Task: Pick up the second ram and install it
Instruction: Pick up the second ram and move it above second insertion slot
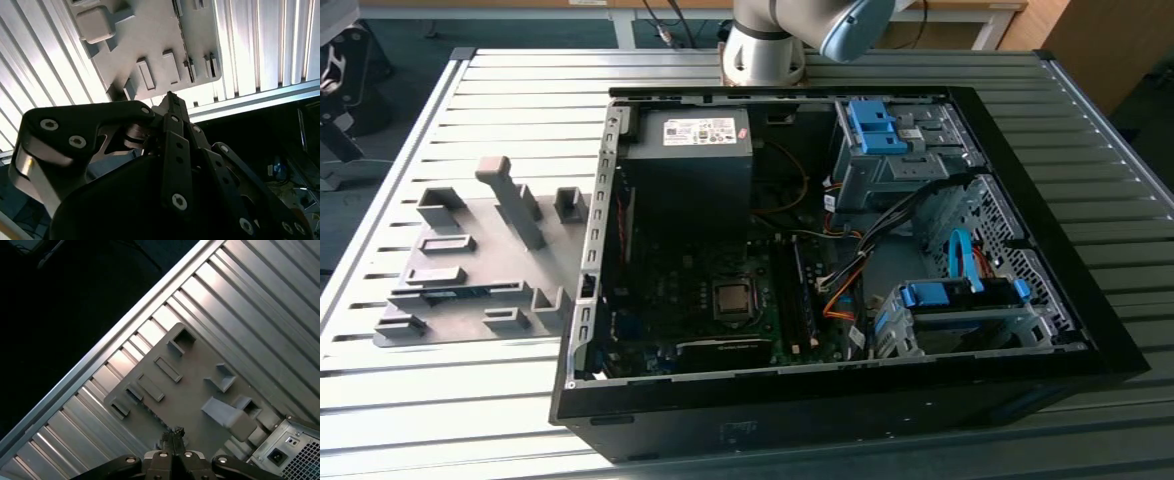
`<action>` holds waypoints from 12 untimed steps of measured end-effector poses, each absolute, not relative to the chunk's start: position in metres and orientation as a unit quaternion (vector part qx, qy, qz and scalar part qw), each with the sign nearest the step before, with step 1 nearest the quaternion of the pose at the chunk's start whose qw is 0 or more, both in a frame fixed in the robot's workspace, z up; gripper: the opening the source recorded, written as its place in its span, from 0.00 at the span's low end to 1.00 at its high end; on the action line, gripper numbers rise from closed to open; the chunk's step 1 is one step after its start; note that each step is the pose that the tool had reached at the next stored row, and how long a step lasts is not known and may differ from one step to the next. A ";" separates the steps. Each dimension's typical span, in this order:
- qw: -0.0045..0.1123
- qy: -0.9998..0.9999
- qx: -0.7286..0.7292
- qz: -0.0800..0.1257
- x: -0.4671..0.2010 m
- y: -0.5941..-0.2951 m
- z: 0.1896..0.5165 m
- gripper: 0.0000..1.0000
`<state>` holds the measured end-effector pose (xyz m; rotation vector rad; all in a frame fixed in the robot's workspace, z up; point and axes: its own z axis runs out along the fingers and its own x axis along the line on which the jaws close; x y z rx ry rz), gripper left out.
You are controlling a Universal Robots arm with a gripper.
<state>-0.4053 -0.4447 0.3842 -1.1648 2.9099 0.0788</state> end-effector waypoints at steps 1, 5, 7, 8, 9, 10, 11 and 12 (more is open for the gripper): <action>0.003 0.927 -0.375 0.025 -0.405 -0.445 0.384 0.11; 0.003 0.920 -0.390 0.025 -0.406 -0.445 0.384 0.11; 0.003 0.918 -0.397 0.025 -0.406 -0.445 0.384 0.11; 0.002 0.916 -0.400 0.025 -0.406 -0.445 0.384 0.11; 0.002 0.914 -0.404 0.025 -0.407 -0.445 0.384 0.11; 0.002 0.913 -0.407 0.025 -0.407 -0.445 0.384 0.11; 0.002 0.911 -0.411 0.025 -0.407 -0.445 0.383 0.11; 0.002 0.910 -0.414 0.025 -0.407 -0.445 0.384 0.11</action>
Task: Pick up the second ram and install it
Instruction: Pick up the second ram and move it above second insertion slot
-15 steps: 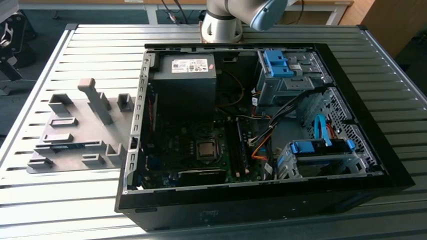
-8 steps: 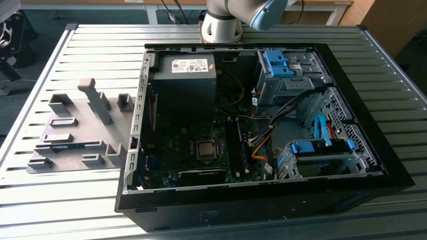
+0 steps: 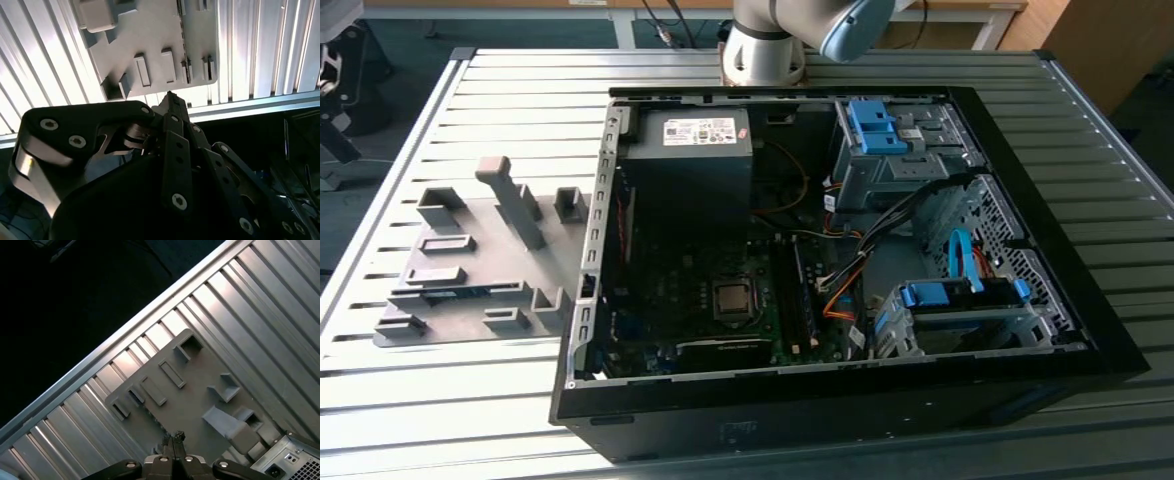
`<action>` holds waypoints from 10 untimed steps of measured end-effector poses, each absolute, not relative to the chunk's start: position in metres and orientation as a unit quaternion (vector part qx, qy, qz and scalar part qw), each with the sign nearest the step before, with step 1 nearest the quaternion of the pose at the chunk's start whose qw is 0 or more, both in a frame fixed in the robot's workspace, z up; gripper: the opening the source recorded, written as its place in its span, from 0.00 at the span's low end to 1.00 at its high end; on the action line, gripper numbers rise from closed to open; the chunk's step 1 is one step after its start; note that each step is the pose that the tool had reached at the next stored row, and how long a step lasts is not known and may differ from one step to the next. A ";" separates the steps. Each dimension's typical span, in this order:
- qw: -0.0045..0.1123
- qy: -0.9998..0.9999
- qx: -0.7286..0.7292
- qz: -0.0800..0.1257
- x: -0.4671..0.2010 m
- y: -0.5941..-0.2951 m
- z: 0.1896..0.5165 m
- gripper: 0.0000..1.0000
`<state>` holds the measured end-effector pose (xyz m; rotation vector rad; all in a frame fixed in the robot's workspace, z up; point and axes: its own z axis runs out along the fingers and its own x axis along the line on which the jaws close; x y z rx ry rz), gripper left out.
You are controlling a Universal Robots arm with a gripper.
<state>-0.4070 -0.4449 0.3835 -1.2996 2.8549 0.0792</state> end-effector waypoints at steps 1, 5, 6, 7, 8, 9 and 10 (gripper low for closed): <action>0.002 0.908 -0.418 0.025 -0.407 -0.445 0.383 0.11; 0.001 0.902 -0.431 0.025 -0.408 -0.445 0.383 0.11; 0.001 0.900 -0.435 0.025 -0.408 -0.445 0.383 0.11; 0.001 0.898 -0.439 0.025 -0.408 -0.445 0.383 0.11; 0.001 0.896 -0.444 0.025 -0.408 -0.445 0.383 0.11; 0.001 0.893 -0.449 0.025 -0.408 -0.445 0.382 0.11; 0.001 0.891 -0.454 0.025 -0.408 -0.445 0.382 0.11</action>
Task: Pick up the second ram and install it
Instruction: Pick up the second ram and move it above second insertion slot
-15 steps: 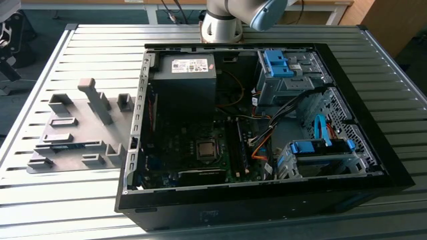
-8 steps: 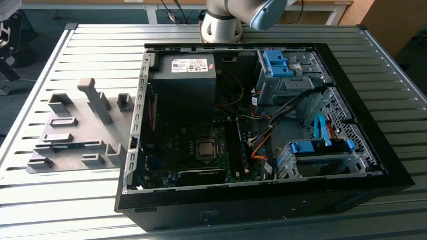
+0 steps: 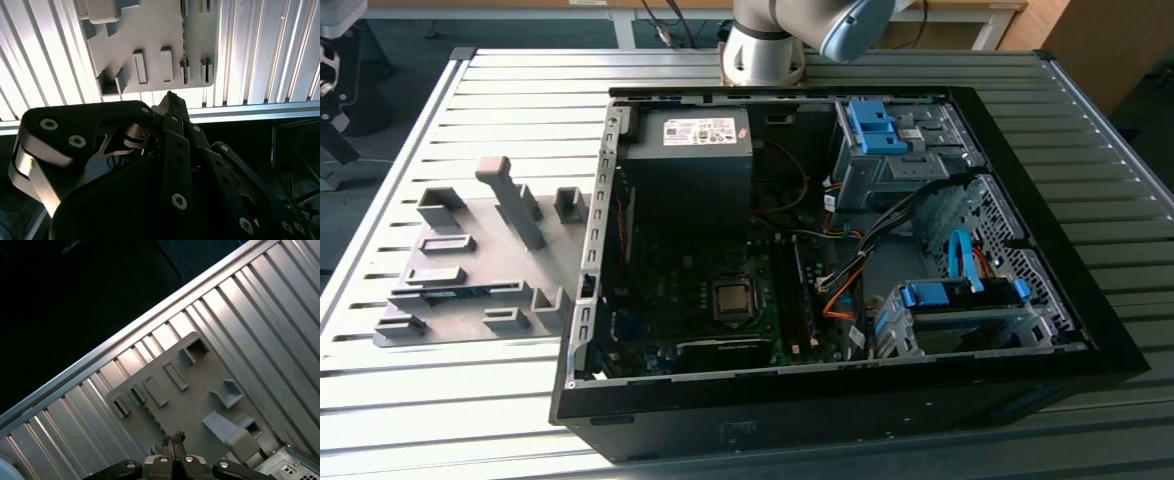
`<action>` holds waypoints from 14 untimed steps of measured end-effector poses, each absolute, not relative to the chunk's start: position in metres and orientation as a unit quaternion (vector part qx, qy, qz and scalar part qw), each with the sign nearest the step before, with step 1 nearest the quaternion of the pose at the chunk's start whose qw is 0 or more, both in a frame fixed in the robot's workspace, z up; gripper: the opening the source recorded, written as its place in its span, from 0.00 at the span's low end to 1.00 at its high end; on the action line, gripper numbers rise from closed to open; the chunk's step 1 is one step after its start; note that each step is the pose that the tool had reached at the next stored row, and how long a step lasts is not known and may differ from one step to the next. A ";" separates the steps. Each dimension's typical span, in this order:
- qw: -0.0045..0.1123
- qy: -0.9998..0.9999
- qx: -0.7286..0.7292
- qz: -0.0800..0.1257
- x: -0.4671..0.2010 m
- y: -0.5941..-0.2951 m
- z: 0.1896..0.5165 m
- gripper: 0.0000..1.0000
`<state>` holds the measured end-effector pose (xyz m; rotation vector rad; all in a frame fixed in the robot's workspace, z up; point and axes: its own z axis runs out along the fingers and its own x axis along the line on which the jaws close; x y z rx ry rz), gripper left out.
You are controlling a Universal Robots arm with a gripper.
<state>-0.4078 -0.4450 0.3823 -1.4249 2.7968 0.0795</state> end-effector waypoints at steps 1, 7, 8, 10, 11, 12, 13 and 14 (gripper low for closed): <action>0.001 0.888 -0.459 0.025 -0.408 -0.445 0.382 0.11; 0.000 0.867 -0.498 0.025 -0.408 -0.445 0.380 0.11; -0.001 0.862 -0.506 0.025 -0.408 -0.445 0.380 0.11; -0.001 0.853 -0.522 0.025 -0.408 -0.445 0.379 0.11; -0.001 0.848 -0.530 0.025 -0.408 -0.445 0.378 0.11; -0.001 0.843 -0.537 0.025 -0.408 -0.445 0.378 0.11; -0.002 0.839 -0.544 0.025 -0.408 -0.445 0.377 0.11; -0.002 0.834 -0.551 0.025 -0.408 -0.445 0.376 0.11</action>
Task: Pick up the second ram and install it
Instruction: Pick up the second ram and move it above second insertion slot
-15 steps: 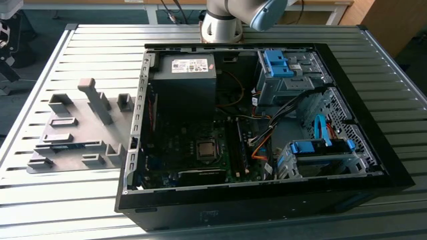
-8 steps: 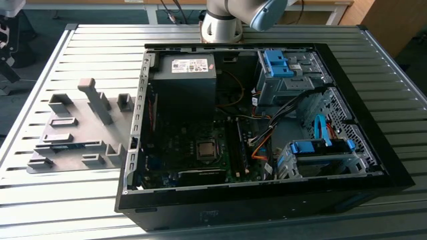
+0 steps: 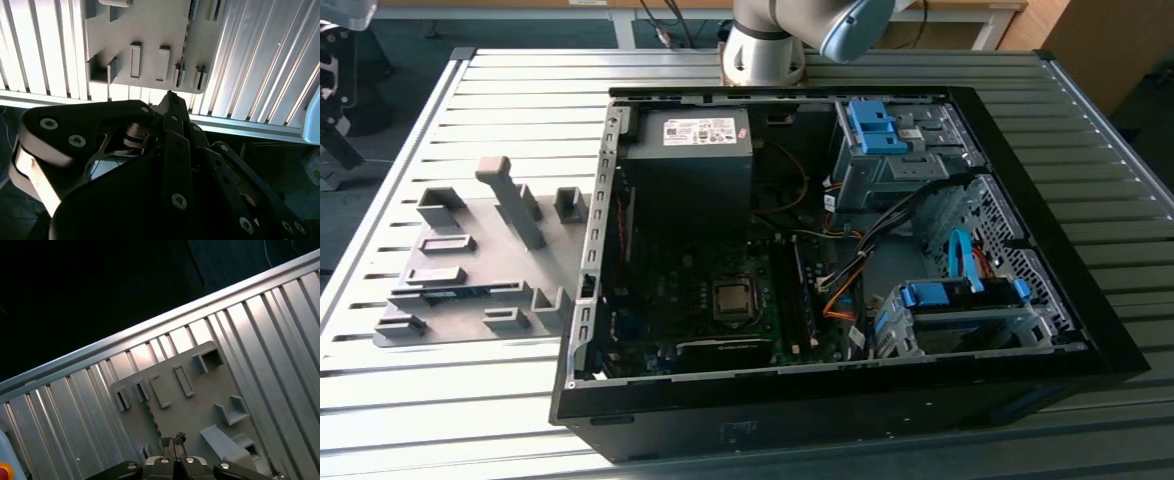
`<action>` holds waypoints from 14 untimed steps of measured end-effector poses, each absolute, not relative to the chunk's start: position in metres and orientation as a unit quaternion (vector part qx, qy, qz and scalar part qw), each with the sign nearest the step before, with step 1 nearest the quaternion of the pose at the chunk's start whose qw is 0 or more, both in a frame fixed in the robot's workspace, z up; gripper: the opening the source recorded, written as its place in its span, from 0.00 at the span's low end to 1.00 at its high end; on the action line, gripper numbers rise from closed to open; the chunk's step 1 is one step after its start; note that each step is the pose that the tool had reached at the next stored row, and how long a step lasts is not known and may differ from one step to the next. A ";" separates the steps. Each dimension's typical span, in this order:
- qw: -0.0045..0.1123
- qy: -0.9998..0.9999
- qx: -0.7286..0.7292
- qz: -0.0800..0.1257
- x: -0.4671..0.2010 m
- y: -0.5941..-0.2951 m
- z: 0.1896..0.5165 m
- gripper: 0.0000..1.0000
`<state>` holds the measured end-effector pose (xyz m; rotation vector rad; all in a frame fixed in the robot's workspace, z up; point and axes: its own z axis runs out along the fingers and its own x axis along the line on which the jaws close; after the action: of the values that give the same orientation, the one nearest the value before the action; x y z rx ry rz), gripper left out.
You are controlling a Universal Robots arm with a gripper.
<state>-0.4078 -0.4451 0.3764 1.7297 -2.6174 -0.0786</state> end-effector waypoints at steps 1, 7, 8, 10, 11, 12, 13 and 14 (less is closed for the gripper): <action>0.002 -0.829 0.558 -0.025 -0.408 -0.445 0.376 0.11; 0.003 -0.798 0.603 -0.025 -0.408 -0.445 0.371 0.11; 0.003 -0.792 0.610 -0.025 -0.408 -0.445 0.370 0.11; 0.004 -0.781 0.624 -0.025 -0.408 -0.445 0.369 0.11; 0.004 -0.776 0.630 -0.025 -0.408 -0.445 0.368 0.11; 0.004 -0.771 0.636 -0.025 -0.408 -0.445 0.367 0.11; 0.004 -0.767 0.641 -0.024 -0.408 -0.445 0.366 0.11; 0.004 -0.764 0.645 -0.024 -0.408 -0.445 0.366 0.11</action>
<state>-0.4080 -0.4453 0.3655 2.0202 -2.3938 -0.0766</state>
